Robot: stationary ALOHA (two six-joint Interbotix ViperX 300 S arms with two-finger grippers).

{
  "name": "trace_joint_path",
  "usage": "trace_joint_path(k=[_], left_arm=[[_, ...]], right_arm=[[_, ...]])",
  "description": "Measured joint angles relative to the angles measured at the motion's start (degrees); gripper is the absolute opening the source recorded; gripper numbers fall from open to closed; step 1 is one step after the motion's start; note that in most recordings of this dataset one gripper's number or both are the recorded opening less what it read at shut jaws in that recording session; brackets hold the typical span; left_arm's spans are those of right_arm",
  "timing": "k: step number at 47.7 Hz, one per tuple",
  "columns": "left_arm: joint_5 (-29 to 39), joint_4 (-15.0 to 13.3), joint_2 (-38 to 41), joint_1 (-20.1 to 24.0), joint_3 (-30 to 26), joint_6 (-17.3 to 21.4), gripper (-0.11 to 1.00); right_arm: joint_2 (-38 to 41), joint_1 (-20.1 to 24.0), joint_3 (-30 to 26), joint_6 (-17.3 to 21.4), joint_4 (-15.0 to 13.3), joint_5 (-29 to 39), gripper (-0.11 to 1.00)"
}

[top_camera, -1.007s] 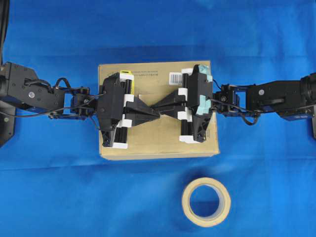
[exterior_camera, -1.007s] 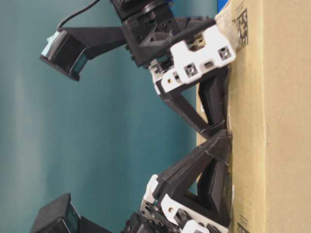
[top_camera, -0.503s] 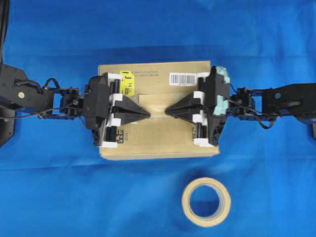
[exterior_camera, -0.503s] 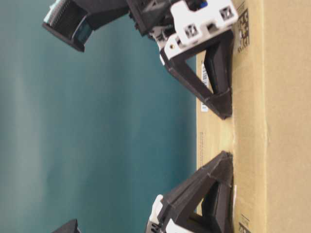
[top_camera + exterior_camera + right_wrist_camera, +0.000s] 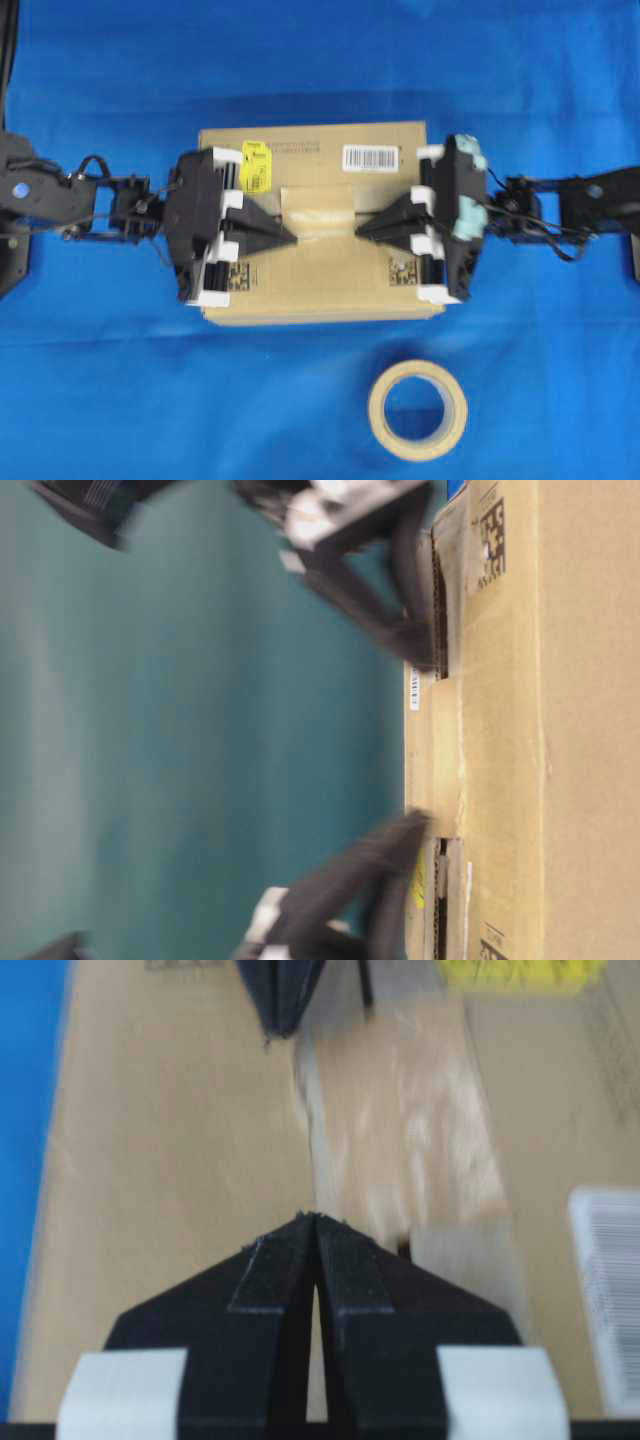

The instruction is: Apply tape along the seams of the closed cardboard box to seal it securely.

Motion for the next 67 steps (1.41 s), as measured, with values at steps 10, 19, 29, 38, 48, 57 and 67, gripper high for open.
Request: trace_joint_path(k=[10, 19, 29, 38, 48, 57, 67], left_arm=[[5.9, 0.0, -5.7, 0.0, -2.4, 0.5, 0.00], [8.9, 0.0, -10.6, 0.0, -0.8, 0.4, 0.00], [9.9, 0.0, -18.5, 0.0, 4.0, -0.6, 0.00], [10.8, 0.0, -26.9, 0.0, 9.1, -0.7, 0.00], [11.3, 0.0, -36.1, 0.0, 15.3, -0.7, 0.00], [11.4, 0.0, -42.5, 0.0, 21.4, -1.3, 0.00], [11.6, 0.0, -47.5, 0.0, 26.8, -2.1, 0.00]], right_arm=[[-9.8, -0.3, 0.5, -3.3, -0.3, 3.7, 0.01], [-18.2, -0.6, 3.5, -3.7, -0.4, 6.9, 0.01], [-27.7, -0.5, 7.6, -3.7, -0.3, 11.1, 0.01], [-35.5, -0.5, 10.7, -3.7, -0.4, 15.3, 0.01], [-41.7, -0.6, 14.9, -3.6, -0.4, 17.6, 0.01], [-44.1, -0.5, 19.1, -3.6, -0.3, 17.8, 0.01], [-43.5, -0.6, 21.9, -3.2, -0.3, 17.8, 0.01]])
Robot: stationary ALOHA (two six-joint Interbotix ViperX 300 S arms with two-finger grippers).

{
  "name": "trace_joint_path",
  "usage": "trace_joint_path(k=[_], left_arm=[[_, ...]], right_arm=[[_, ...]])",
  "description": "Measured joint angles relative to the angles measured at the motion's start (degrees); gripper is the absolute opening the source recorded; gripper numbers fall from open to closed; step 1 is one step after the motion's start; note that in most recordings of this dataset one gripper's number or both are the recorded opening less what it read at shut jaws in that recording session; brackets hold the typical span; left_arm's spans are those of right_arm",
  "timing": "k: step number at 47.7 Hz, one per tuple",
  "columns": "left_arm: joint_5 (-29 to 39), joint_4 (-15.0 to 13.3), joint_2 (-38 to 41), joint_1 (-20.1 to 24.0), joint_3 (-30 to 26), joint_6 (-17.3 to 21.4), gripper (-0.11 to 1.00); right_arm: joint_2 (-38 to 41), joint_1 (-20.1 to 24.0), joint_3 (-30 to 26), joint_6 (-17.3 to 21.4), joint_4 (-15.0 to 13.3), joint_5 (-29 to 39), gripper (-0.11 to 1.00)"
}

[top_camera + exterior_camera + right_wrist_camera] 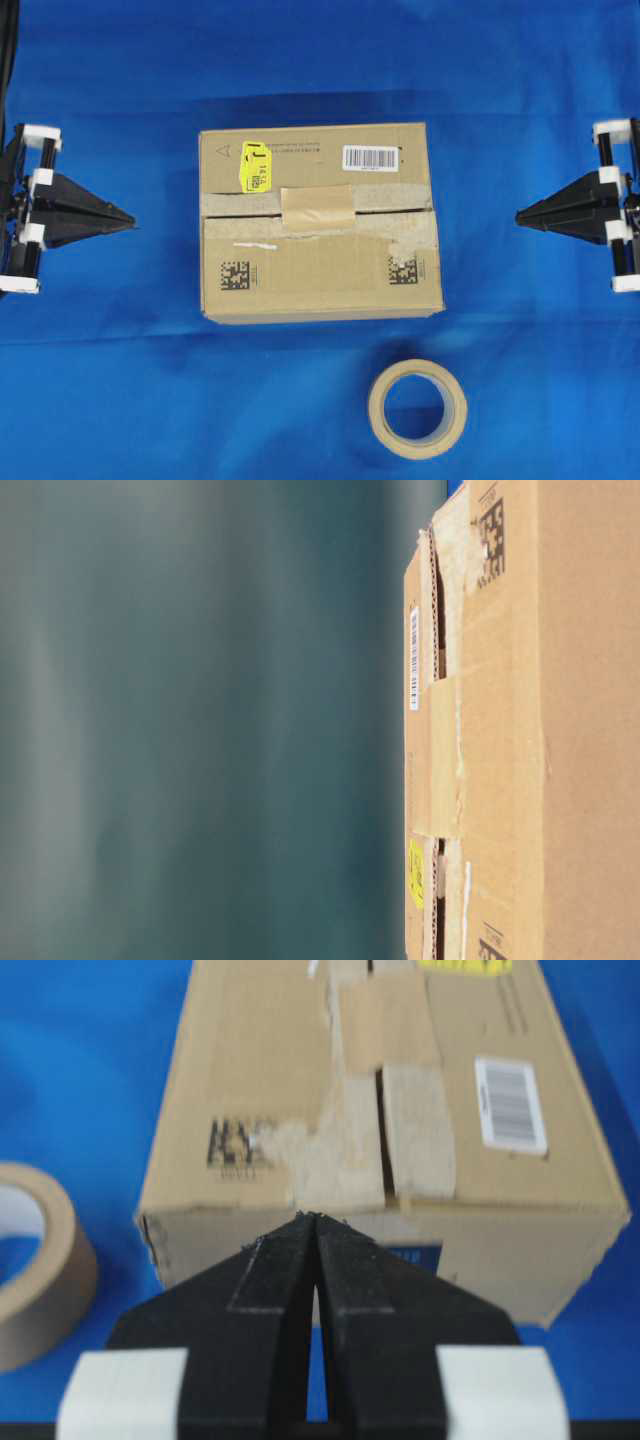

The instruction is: Apply tape along the seams of the closed cardboard box to seal it securely.

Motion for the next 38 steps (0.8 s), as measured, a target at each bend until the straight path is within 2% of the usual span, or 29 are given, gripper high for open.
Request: trace_joint_path(k=[9, 38], left_arm=[[0.0, 0.0, -1.0, 0.0, 2.4, 0.0, 0.00], [0.0, 0.0, -1.1, 0.0, 2.5, 0.0, 0.00]], right_arm=[[2.2, 0.0, 1.4, 0.1, 0.1, -0.8, 0.01], [2.6, 0.0, 1.4, 0.1, 0.1, -1.9, 0.01]])
